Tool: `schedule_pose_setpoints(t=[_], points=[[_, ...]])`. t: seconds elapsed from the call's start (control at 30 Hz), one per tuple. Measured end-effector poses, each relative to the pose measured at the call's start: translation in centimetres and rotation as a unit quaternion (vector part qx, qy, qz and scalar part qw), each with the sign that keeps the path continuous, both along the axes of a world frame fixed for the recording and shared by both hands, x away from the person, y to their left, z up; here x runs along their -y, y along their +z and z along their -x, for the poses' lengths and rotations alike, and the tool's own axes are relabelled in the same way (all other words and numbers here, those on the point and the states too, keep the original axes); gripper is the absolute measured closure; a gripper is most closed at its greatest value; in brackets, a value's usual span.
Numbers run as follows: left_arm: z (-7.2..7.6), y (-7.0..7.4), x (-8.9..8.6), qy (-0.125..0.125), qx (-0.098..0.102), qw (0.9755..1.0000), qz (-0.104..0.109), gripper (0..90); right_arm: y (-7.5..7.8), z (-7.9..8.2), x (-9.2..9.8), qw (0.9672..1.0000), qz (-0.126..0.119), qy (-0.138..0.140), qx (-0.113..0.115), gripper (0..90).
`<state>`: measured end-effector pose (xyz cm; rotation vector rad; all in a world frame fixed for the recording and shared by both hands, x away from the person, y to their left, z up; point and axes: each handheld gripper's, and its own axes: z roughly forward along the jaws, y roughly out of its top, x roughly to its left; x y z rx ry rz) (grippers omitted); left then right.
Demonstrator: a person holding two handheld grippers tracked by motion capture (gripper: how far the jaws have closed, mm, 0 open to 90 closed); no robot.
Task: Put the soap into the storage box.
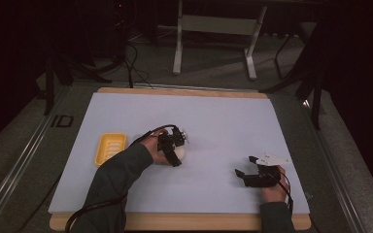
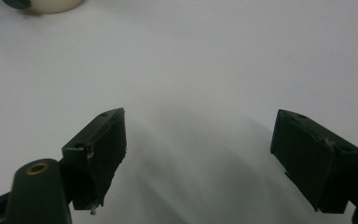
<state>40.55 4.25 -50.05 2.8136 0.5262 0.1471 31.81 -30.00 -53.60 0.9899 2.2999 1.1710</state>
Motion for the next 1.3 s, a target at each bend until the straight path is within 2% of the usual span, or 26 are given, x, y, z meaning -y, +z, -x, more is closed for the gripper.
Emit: schedule_pose_setpoints(t=[0.27, 0.47, 0.9, 1.07, 1.17, 1.3], points=[[-0.2, -0.4, 0.3, -0.001, -0.002, 0.9999, -0.011, 20.6, 0.0, 0.0, 0.0, 1.0000, 0.000, 0.000, -0.001, 17.9], [-0.3, -0.4, 0.4, -0.003, -0.005, 0.9999, -0.011, 21.8, 0.0, 0.0, 0.0, 1.0000, 0.000, 0.001, 0.000, 17.9], [-0.9, -0.5, 0.4, 0.008, -0.031, 0.9994, -0.012, 24.5, 0.0, 0.0, 0.0, 1.0000, 0.001, 0.001, -0.001, 17.9], [-1.0, -0.4, 0.6, 0.010, -0.033, 0.9992, -0.020, 24.8, 0.0, 0.0, 0.0, 1.0000, 0.001, 0.001, -0.001, 17.9], [-1.0, -0.3, 0.9, 0.007, -0.036, 0.9987, -0.035, 24.9, 0.0, 0.0, 0.0, 1.0000, 0.001, 0.001, -0.001, 17.9], [-1.1, -0.3, 1.1, 0.003, -0.035, 0.9985, -0.041, 25.0, 0.0, 0.0, 0.0, 1.0000, 0.001, 0.002, -0.001, 17.9]])
